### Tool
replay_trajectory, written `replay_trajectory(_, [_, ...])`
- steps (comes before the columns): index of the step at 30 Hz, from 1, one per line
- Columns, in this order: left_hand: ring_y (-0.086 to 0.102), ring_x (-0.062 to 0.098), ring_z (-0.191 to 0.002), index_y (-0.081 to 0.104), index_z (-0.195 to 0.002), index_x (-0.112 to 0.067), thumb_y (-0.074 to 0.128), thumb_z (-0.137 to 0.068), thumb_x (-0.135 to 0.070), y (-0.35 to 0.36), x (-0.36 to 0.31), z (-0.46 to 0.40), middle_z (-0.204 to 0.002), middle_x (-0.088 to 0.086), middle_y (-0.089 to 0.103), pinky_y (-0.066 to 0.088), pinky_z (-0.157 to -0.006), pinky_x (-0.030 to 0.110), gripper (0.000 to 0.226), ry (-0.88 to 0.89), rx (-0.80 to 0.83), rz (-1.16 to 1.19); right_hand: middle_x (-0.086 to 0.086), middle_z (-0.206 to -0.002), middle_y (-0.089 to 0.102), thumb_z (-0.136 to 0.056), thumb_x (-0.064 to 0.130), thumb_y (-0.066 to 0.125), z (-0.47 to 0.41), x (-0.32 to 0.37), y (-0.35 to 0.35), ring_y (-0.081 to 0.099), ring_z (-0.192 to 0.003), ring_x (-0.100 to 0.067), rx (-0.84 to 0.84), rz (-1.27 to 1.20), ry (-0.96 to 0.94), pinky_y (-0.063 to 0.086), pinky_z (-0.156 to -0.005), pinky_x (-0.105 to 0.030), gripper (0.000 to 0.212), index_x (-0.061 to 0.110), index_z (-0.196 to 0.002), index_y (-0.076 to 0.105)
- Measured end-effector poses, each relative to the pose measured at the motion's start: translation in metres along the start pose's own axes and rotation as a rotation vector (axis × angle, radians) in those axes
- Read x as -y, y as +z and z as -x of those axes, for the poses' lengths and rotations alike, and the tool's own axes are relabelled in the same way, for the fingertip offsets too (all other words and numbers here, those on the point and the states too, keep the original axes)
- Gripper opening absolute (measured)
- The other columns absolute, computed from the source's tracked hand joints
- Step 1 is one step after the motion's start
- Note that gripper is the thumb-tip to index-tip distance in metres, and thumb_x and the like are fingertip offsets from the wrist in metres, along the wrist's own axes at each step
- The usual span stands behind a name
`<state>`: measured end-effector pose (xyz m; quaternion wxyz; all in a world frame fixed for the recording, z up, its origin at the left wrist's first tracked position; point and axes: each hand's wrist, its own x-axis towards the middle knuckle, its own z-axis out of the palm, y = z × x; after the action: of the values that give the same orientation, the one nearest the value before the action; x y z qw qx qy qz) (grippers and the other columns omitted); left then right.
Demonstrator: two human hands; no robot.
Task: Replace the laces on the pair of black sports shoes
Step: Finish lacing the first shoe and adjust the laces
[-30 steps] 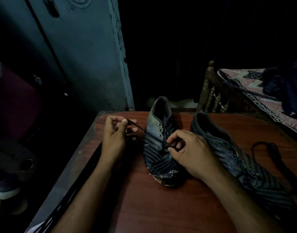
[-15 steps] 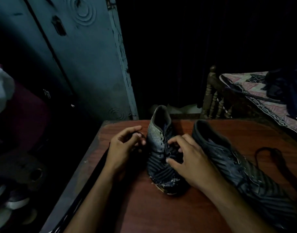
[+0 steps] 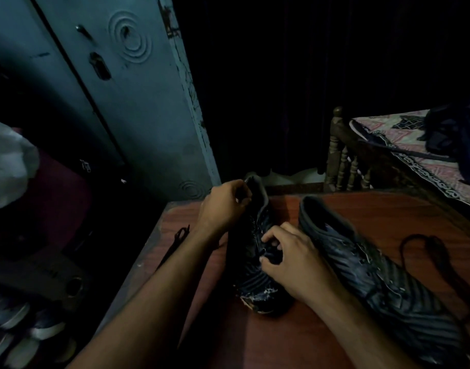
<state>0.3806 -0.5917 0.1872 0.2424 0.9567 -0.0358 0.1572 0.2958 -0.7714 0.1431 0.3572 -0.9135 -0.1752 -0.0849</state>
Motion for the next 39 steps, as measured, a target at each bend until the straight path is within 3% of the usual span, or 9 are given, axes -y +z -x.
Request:
replay_trajectory(7, [0.064,0.024,-0.097,0.07,-0.111,-0.032,0.058,-0.098,-0.039,0.002,-0.014,0.016,-0.114,-0.004,0.058,0.05,-0.071,0.035,0.019,0.071,-0.062,-0.241,0.013,-0.09,0.05,-0.085,0.039,0.077,-0.001,0.002,-0.003,0.052,-0.092,-0.007,0.037,-0.007,0.007,0.036,-0.075,-0.023,0.022,0.029,-0.076,0.059])
replay_trajectory(11, [0.051,0.02,-0.115,0.066,-0.123,-0.034,0.056,-0.098,-0.045,-0.004,-0.013,0.02,-0.129,-0.003,0.052,0.04,-0.092,0.044,0.029,0.16,-0.128,-0.396,0.012,-0.089,0.049,-0.089,0.038,0.073,-0.001,0.003,-0.009,0.052,-0.093,-0.011,0.117,-0.029,0.001,0.041,-0.082,-0.029,0.025,0.032,-0.073,0.056])
replay_trajectory(14, [0.048,0.018,-0.119,0.062,-0.128,-0.038,0.056,-0.098,-0.048,-0.014,-0.008,0.029,-0.133,-0.006,0.05,0.038,-0.093,0.041,0.032,0.198,-0.121,-0.471,0.013,-0.089,0.049,-0.09,0.035,0.073,-0.001,0.003,-0.013,0.053,-0.091,-0.01,0.142,-0.03,-0.025,0.045,-0.083,-0.028,0.016,0.032,-0.081,0.06])
replay_trajectory(20, [0.065,-0.003,-0.072,0.07,-0.092,-0.035,0.066,-0.096,-0.028,-0.022,-0.016,0.106,-0.083,-0.015,0.071,0.047,-0.061,0.024,0.008,-0.002,0.068,0.022,0.013,-0.081,0.059,-0.085,0.014,0.074,-0.002,0.001,-0.019,0.059,-0.078,-0.003,0.136,-0.094,-0.012,0.052,-0.074,-0.024,0.019,0.029,-0.092,0.067])
replay_trajectory(26, [0.066,0.004,-0.089,0.068,-0.103,-0.026,0.071,-0.091,-0.04,-0.012,-0.032,0.152,-0.097,-0.011,0.073,0.05,-0.074,0.03,0.019,-0.022,0.104,-0.111,0.0,-0.079,0.068,-0.081,-0.004,0.076,-0.004,0.003,-0.026,0.068,-0.058,-0.014,0.267,-0.426,0.097,0.057,-0.058,-0.026,0.021,0.014,-0.091,0.069])
replay_trajectory(30, [0.064,0.006,-0.086,0.066,-0.109,-0.029,0.068,-0.091,-0.045,-0.007,-0.038,0.156,-0.094,-0.01,0.071,0.044,-0.065,0.028,0.024,0.017,0.035,-0.066,-0.012,-0.085,0.068,-0.077,-0.012,0.077,0.002,0.012,-0.038,0.07,-0.064,-0.023,0.348,-0.789,0.081,0.056,-0.063,-0.026,0.025,0.001,-0.097,0.068])
replay_trajectory(35, [0.06,0.005,-0.07,0.071,-0.087,-0.025,0.069,-0.081,-0.038,-0.005,-0.033,0.159,-0.072,-0.01,0.063,0.038,-0.056,0.024,0.014,0.076,-0.079,-0.076,-0.017,-0.088,0.067,-0.085,-0.01,0.071,0.004,0.014,-0.039,0.075,-0.082,-0.036,0.366,-1.114,0.179,0.063,-0.068,-0.037,0.019,-0.004,-0.101,0.061])
replay_trajectory(37, [0.063,0.002,-0.075,0.074,-0.092,-0.027,0.066,-0.078,-0.035,-0.006,-0.032,0.158,-0.078,-0.009,0.069,0.05,-0.062,0.026,0.018,0.061,-0.12,0.031,-0.017,-0.086,0.066,-0.092,-0.005,0.066,0.002,0.015,-0.039,0.075,-0.076,-0.037,0.315,-1.142,0.209,0.063,-0.061,-0.038,0.012,-0.002,-0.101,0.059])
replay_trajectory(39, [0.065,0.0,-0.081,0.069,-0.111,-0.039,0.066,-0.08,-0.029,-0.01,-0.033,0.158,-0.083,-0.008,0.071,0.052,-0.067,0.02,0.033,0.035,-0.177,0.134,-0.01,-0.083,0.064,-0.096,0.001,0.059,0.0,0.013,-0.031,0.073,-0.066,-0.027,0.209,-0.888,0.163,0.06,-0.054,-0.036,0.006,0.005,-0.101,0.06])
